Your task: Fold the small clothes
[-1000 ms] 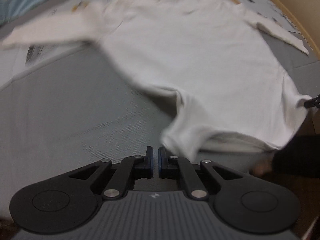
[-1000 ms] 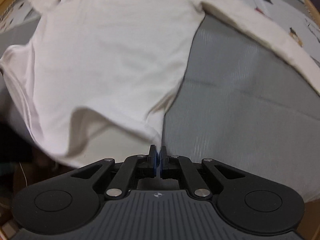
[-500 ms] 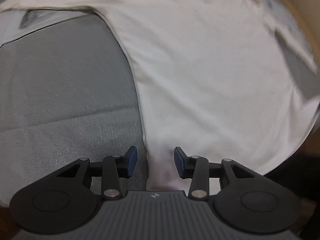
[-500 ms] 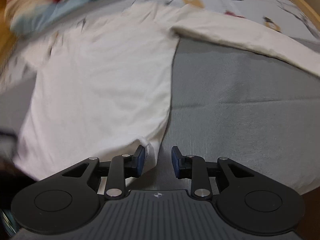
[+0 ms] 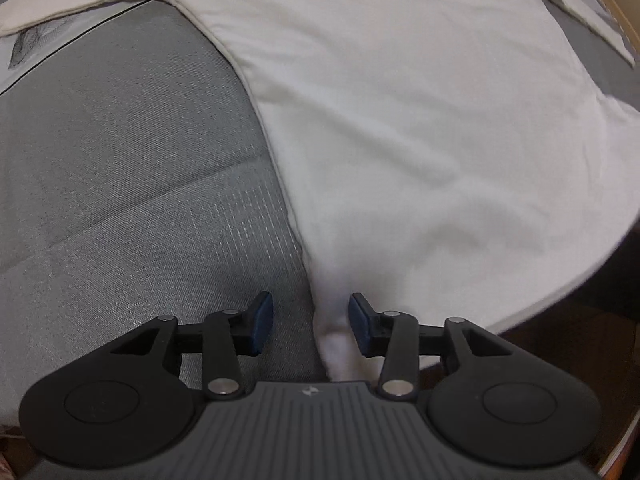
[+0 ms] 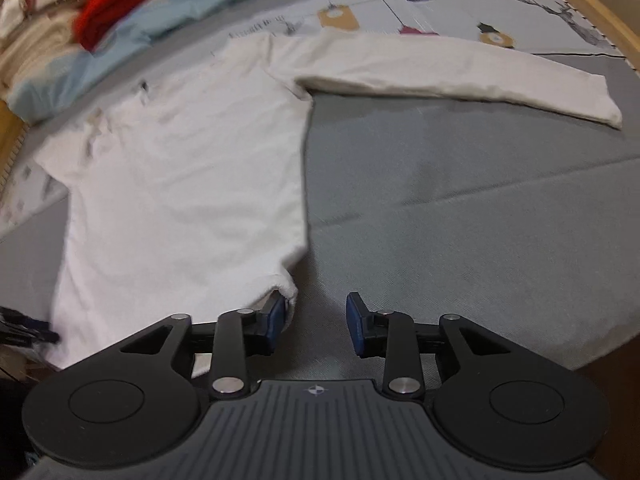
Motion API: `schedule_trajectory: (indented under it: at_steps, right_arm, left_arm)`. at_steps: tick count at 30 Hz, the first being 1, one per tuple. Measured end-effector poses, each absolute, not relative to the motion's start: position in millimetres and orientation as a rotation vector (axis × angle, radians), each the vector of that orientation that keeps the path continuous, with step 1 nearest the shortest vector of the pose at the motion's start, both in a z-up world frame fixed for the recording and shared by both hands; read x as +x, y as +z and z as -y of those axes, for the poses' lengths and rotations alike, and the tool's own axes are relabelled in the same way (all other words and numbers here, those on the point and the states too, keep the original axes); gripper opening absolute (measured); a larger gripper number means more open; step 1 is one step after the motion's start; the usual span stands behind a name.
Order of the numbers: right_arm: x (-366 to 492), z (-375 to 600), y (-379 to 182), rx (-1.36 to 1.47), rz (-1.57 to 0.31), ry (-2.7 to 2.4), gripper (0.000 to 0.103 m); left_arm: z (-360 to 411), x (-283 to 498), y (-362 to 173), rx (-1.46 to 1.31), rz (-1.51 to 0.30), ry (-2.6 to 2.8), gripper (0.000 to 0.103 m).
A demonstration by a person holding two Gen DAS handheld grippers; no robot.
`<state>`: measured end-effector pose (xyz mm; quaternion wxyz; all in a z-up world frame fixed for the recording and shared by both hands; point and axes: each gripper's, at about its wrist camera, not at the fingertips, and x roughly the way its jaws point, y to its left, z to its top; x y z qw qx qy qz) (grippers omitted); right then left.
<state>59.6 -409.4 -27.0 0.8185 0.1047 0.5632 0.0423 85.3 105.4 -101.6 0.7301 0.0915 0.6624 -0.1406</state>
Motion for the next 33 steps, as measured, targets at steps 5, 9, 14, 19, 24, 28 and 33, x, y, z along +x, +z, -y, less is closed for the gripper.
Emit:
schedule_trajectory:
  at_steps: [5,9,14,19,24,28,33]
  right_arm:
    - [57.6,403.6,-46.7,0.081,-1.324,-0.010,0.043]
    - [57.9,403.8,-40.3,0.132,-1.268,0.046,0.043]
    - [69.1,378.0,-52.9,0.120,-1.277,0.128,0.043]
    - [76.5,357.0,-86.3,-0.015,-1.418,0.120,0.032]
    - [72.9,350.5,-82.5,-0.045,-1.405,0.119,0.019]
    - [77.2,347.8,-49.4,0.004,-1.194,0.106,0.019]
    - [86.5,338.8,-11.9,0.037,-0.905,0.050,0.020]
  left_arm:
    - [-101.2,72.5,-100.9,0.266,-1.468,-0.346,0.022]
    - [-97.3,71.1,-92.9,0.251,-1.447,-0.339,0.019]
    - [-95.7,75.5,-81.9,0.187,-1.408,-0.366,0.020]
    - [-88.6,78.3,-96.6,0.290,-1.474,-0.331,0.020]
    - [-94.6,80.1,-79.3,0.243,-1.395,-0.332,0.020]
    - [-105.7,95.1,-49.4,0.113,-1.227,-0.258,0.032]
    - [-106.3,110.2,-19.8,0.055,-0.979,-0.156,0.044]
